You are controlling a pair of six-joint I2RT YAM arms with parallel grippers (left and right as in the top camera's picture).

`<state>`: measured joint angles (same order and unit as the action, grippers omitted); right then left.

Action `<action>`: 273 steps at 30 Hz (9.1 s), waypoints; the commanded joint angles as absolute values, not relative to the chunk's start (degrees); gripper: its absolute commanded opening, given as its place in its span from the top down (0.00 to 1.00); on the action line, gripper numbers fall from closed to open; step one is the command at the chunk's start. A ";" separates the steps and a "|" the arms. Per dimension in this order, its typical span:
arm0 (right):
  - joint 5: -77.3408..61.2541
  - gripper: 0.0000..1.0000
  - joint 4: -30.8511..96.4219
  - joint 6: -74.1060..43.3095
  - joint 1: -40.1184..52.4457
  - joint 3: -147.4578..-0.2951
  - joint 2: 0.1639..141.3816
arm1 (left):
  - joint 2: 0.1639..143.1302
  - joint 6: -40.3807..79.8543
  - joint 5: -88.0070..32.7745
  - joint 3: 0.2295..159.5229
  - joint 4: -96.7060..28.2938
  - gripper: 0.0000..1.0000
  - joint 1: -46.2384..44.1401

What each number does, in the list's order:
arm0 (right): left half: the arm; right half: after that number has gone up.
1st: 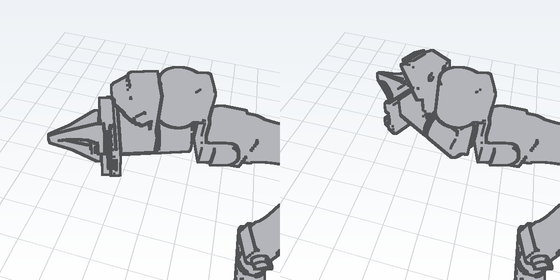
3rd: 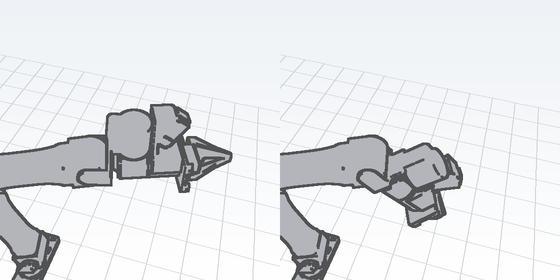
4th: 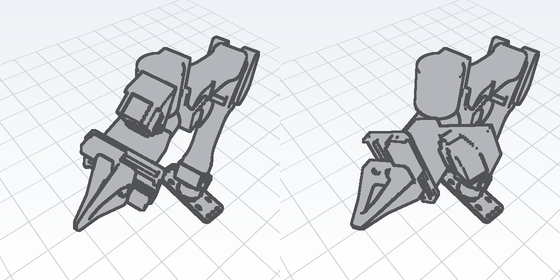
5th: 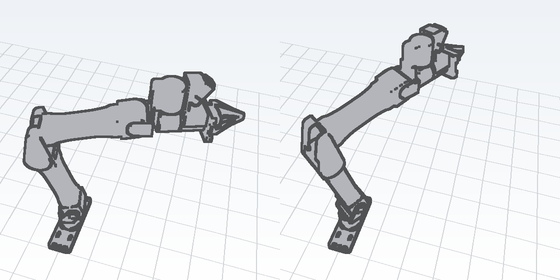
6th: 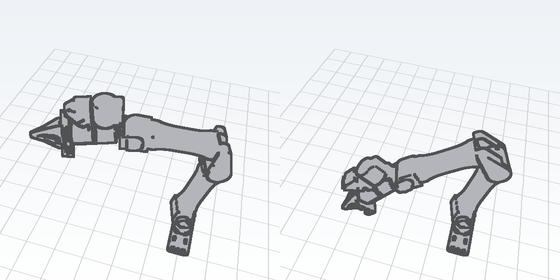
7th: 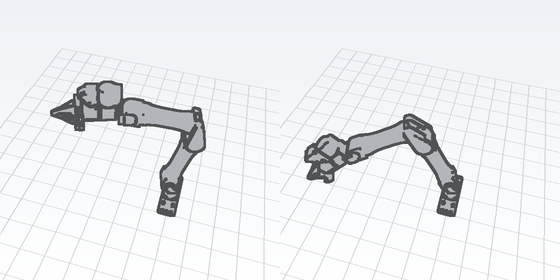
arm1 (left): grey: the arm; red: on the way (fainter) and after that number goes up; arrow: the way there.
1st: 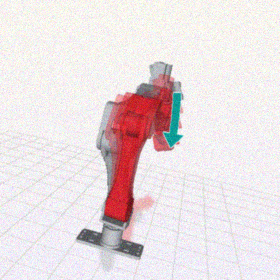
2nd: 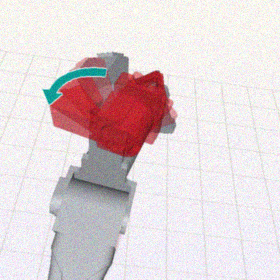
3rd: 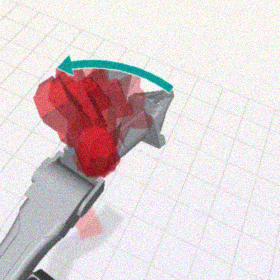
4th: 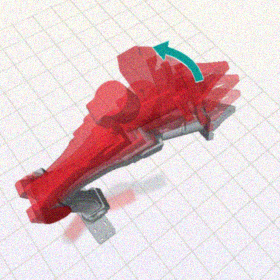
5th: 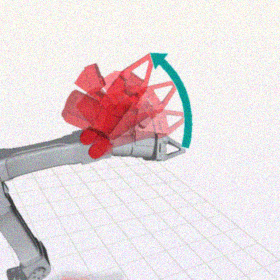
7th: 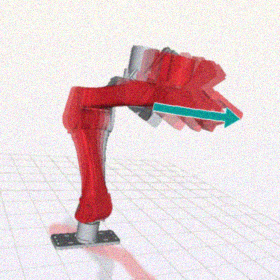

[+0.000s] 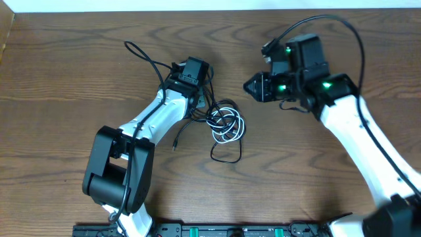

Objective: Untangle cables

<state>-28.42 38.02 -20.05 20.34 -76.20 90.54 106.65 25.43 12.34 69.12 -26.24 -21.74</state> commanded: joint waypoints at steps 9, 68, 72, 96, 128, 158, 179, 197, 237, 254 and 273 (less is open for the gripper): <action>-36.01 0.66 43.16 -23.33 21.06 -76.31 103.15 | 107.07 25.08 12.88 68.51 -26.52 0.86 -21.43; -31.68 0.98 42.28 -23.92 28.97 -75.53 111.70 | 107.07 25.08 12.88 68.51 -26.74 0.86 -21.43; -35.40 0.98 35.73 -23.94 28.91 -72.88 111.70 | 107.07 25.08 12.88 68.51 -26.76 0.86 -21.43; -36.82 0.97 16.64 -27.81 28.18 -65.19 111.70 | 107.07 25.10 12.88 68.51 -26.89 0.86 -21.43; -69.73 0.99 -14.33 -27.40 23.24 -62.04 90.76 | 107.07 25.10 12.88 68.51 -26.87 0.86 -21.43; -69.67 0.99 -2.98 -27.33 4.86 -62.02 76.03 | 107.07 21.21 -0.25 68.51 -26.68 0.51 -16.64; -67.61 0.98 4.12 -24.71 0.80 -62.02 76.03 | 107.09 18.33 -28.84 68.45 -24.86 0.29 -17.52; -67.59 0.99 7.88 -21.52 0.80 -62.02 76.03 | 115.79 29.74 -16.82 68.45 -25.74 0.52 -24.08; -67.64 0.99 10.13 -20.03 0.80 -62.02 76.03 | 102.50 44.05 -8.16 70.87 -36.99 0.39 -23.94; -67.61 0.99 11.42 -18.96 0.84 -62.02 76.03 | 109.06 56.73 -8.16 70.83 -31.40 0.47 -28.01; -67.66 0.99 10.76 -18.90 0.84 -62.02 76.01 | 116.60 51.88 -8.36 70.83 -26.48 0.93 -27.90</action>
<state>-67.26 11.35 -19.88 1.02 -61.73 76.84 113.51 55.44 -9.10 71.50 -26.83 -28.03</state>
